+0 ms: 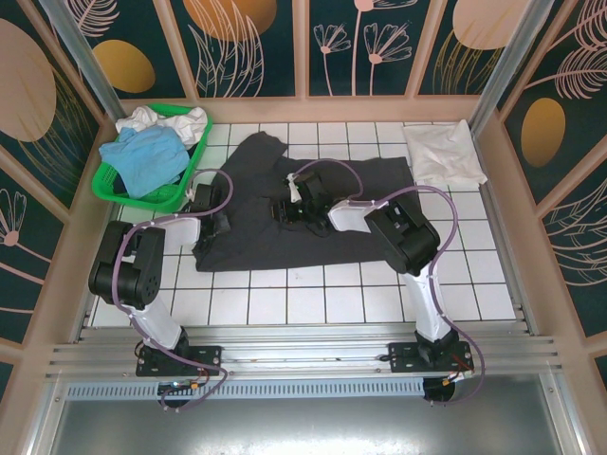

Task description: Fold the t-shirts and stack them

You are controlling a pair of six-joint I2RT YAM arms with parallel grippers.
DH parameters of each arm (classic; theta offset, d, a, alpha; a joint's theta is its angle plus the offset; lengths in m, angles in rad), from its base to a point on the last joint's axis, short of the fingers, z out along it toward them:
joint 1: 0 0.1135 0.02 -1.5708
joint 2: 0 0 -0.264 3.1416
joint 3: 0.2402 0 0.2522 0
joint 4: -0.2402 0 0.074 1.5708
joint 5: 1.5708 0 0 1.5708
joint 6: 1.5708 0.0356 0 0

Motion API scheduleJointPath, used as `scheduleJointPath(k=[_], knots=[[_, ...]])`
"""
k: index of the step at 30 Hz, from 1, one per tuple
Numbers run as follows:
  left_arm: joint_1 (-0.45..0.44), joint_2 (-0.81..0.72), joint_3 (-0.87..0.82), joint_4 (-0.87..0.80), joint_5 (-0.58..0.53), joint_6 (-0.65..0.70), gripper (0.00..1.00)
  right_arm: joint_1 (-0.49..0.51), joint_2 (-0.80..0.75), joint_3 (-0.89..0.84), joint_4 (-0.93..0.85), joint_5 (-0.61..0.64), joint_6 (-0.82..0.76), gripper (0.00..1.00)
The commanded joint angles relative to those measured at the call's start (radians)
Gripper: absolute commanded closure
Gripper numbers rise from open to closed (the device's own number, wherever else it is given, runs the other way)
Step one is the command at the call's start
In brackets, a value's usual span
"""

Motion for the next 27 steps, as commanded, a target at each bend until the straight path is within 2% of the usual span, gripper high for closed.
scheduleJointPath(k=[1,5,10,15,16,18,20,23,27], knots=[[0.008,-0.040,0.018,0.013,0.119,0.027,0.33,-0.003,-0.031,0.018,-0.033,0.032,-0.014,0.64],[0.007,0.022,0.079,0.040,0.253,0.079,0.30,-0.003,-0.055,-0.015,0.051,-0.051,0.014,0.68],[0.008,0.140,0.166,0.027,0.324,0.109,0.38,-0.001,-0.057,-0.029,0.101,-0.093,0.042,0.79],[0.008,0.177,0.181,0.034,0.368,0.124,0.42,-0.002,-0.051,-0.032,0.111,-0.103,0.047,0.81],[0.007,0.187,0.191,0.025,0.364,0.127,0.45,-0.003,-0.051,-0.032,0.111,-0.104,0.047,0.81],[0.007,0.205,0.207,0.008,0.367,0.130,0.62,-0.002,-0.056,-0.038,0.116,-0.102,0.047,0.82],[0.007,0.199,0.206,0.010,0.373,0.128,0.74,-0.004,-0.061,-0.044,0.125,-0.102,0.051,0.83],[0.008,0.166,0.195,0.011,0.376,0.127,0.86,-0.008,-0.070,-0.053,0.131,-0.102,0.053,0.84],[0.006,0.107,0.188,-0.032,0.318,0.126,0.96,-0.013,-0.087,-0.065,0.143,-0.103,0.059,0.86]])
